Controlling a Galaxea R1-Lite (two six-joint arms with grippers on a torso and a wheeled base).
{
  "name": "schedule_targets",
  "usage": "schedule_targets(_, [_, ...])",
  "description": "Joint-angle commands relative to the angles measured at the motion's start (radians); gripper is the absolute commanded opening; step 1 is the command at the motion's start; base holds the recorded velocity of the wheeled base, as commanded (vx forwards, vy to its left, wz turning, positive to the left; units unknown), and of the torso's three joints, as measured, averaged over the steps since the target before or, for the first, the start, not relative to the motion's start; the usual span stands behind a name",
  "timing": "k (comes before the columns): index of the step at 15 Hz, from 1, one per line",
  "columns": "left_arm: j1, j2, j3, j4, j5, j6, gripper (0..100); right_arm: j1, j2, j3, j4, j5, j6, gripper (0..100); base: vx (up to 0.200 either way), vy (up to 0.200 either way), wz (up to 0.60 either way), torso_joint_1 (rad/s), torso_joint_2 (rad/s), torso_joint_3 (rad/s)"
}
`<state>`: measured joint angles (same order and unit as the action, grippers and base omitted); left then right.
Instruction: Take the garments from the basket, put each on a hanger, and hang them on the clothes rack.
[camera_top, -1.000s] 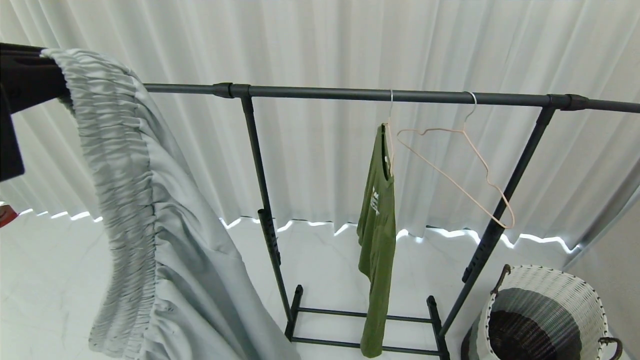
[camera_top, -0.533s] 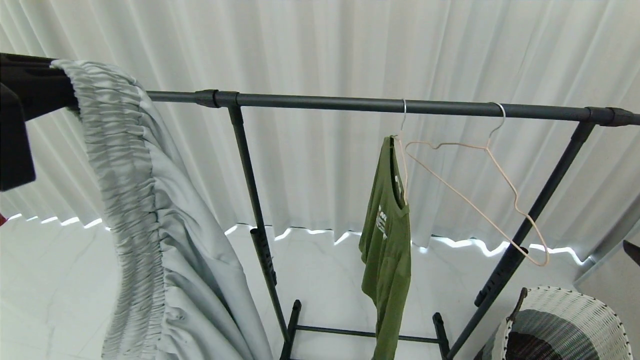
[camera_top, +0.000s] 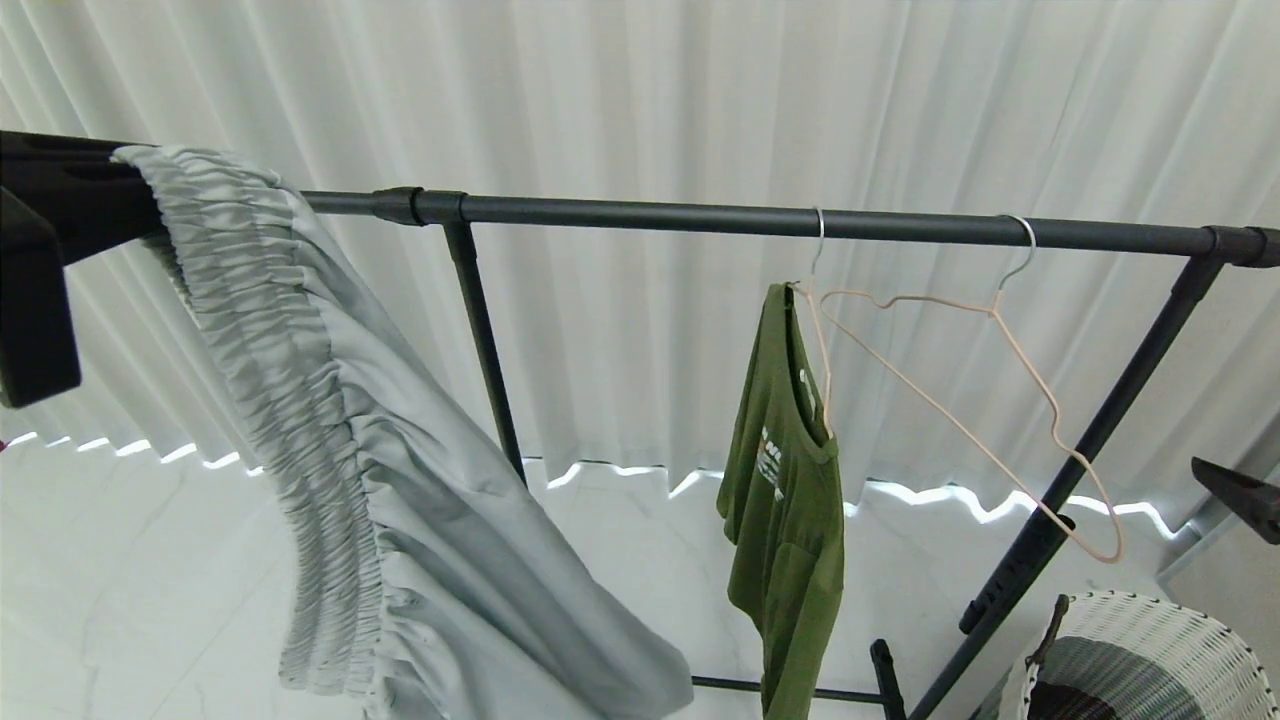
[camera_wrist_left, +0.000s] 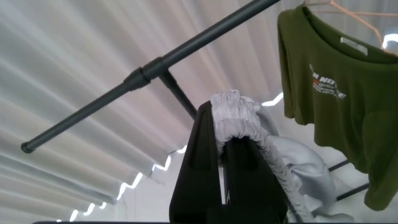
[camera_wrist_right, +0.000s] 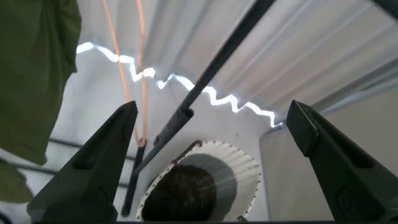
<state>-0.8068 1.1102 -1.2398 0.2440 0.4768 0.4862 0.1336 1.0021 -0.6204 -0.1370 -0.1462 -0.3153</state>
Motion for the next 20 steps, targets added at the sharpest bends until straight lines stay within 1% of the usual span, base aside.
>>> schedule_targets(1, [0.0, -0.007, 0.006, 0.0, 0.0, 0.002, 0, 0.003, 0.089, -0.039, -0.001, 0.077, 0.027, 100, 0.0, 0.0, 0.0, 0.0, 0.0, 0.0])
schedule_targets(3, [0.0, -0.023, 0.019, 0.0, 0.002, 0.019, 0, 0.003, 0.139, -0.081, 0.008, 0.169, 0.03, 100, 0.0, 0.0, 0.0, 0.0, 0.0, 0.0])
schedule_targets(5, [0.0, -0.044, 0.036, 0.0, 0.002, 0.052, 0, 0.001, 0.214, -0.11, 0.008, 0.212, 0.03, 100, 0.0, 0.0, 0.0, 0.0, 0.0, 0.0])
schedule_targets(7, [0.0, -0.056, 0.043, 0.0, 0.005, 0.055, 0, 0.003, 0.297, -0.14, 0.007, 0.244, 0.032, 100, 0.0, 0.0, 0.0, 0.0, 0.0, 0.0])
schedule_targets(10, [0.001, -0.067, 0.042, 0.0, 0.006, 0.086, 0, -0.014, 0.426, -0.208, 0.008, 0.339, 0.041, 100, 0.0, 0.0, 0.0, 0.0, 0.0, 0.0])
schedule_targets(11, [0.001, -0.069, 0.042, 0.0, 0.008, 0.1, 0, -0.02, 0.466, -0.229, 0.008, 0.361, 0.042, 100, 0.0, 0.0, 0.0, 0.0, 0.0, 0.0])
schedule_targets(13, [0.003, -0.069, 0.037, 0.0, 0.009, 0.121, 0, -0.039, 0.532, -0.263, 0.007, 0.381, 0.042, 100, 0.0, 0.0, 0.0, 0.0, 0.0, 0.0])
schedule_targets(15, [0.003, -0.061, 0.037, 0.0, 0.028, 0.121, 0, -0.039, 0.59, -0.298, 0.004, 0.393, 0.042, 100, 0.0, 0.0, 0.0, 0.0, 0.0, 0.0])
schedule_targets(17, [0.003, -0.049, 0.029, 0.0, 0.037, 0.124, 0, -0.046, 0.622, -0.308, -0.001, 0.395, 0.055, 100, 0.0, 0.0, 0.0, 0.0, 0.0, 0.0])
schedule_targets(18, [0.003, -0.044, 0.022, 0.0, 0.037, 0.126, 0, -0.054, 0.627, -0.312, -0.001, 0.408, 0.07, 100, 0.0, 0.0, 0.0, 0.0, 0.0, 0.0])
schedule_targets(20, [0.003, -0.032, 0.016, 0.0, 0.037, 0.124, 0, -0.068, 0.647, -0.325, -0.001, 0.47, 0.091, 100, 0.0, 0.0, 0.0, 0.0, 0.0, 0.0])
